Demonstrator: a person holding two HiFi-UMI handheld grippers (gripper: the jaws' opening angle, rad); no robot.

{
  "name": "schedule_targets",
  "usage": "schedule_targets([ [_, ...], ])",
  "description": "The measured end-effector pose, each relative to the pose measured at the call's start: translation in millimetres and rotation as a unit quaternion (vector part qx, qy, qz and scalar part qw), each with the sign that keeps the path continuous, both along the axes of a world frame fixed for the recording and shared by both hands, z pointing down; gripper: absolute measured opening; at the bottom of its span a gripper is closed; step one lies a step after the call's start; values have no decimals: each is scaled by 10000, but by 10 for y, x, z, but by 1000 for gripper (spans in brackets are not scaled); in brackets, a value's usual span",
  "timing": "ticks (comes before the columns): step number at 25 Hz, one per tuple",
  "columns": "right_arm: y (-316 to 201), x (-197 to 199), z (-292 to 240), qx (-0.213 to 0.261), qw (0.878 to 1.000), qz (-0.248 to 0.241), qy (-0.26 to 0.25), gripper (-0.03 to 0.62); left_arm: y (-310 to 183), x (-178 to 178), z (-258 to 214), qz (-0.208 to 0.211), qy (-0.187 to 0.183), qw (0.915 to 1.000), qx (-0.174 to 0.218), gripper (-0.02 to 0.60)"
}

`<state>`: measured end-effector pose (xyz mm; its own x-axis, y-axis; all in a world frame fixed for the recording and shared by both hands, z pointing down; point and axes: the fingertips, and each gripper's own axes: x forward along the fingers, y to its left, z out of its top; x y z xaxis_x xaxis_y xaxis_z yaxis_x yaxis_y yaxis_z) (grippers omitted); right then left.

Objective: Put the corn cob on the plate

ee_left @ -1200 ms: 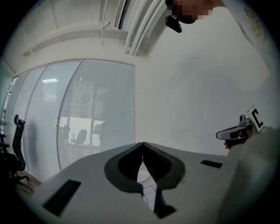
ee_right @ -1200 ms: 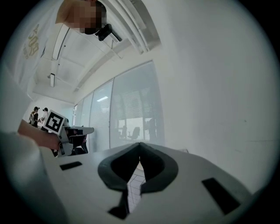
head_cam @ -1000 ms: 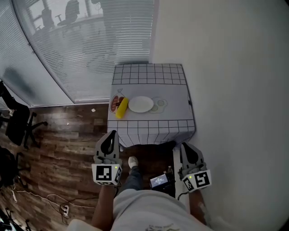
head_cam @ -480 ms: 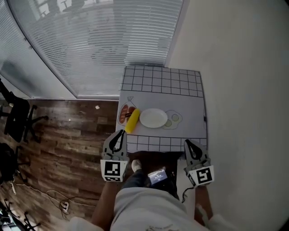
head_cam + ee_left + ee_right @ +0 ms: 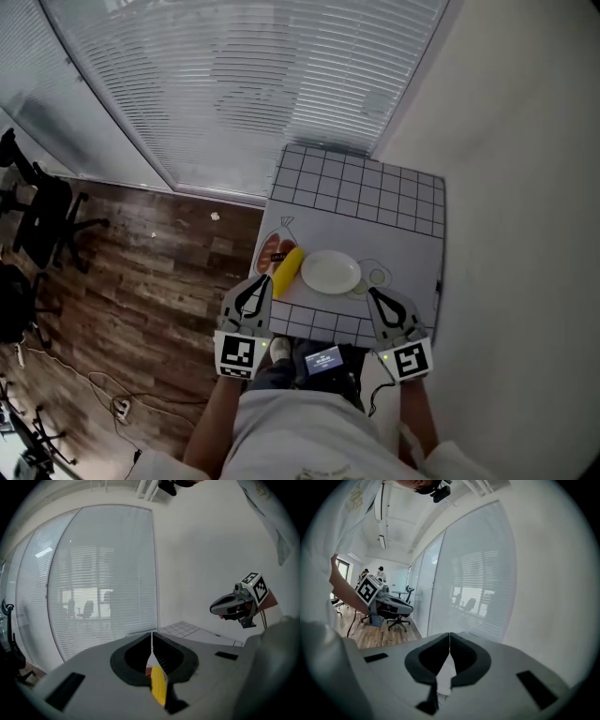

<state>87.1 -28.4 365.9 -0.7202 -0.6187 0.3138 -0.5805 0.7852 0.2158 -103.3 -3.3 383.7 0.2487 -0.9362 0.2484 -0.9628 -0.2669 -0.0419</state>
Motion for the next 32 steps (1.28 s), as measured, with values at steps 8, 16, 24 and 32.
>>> schedule_targets([
  [8, -463, -270, 381, -345, 9961, -713, 379, 8, -329, 73, 325, 39, -98, 9992, -387, 9],
  [16, -684, -583, 665, -784, 9858, -1386, 539, 9, -391, -83, 779, -172, -238, 9942, -1034, 11],
  [24, -770, -995, 995, -943, 9686, -2139, 850, 9, -280, -22, 1262, 32, -148, 9855, -1689, 12],
  [32, -682, -1293, 1365, -1143, 9413, -2888, 1323, 57, -171, 108, 1609, 432, -15, 9739, -2227, 91],
])
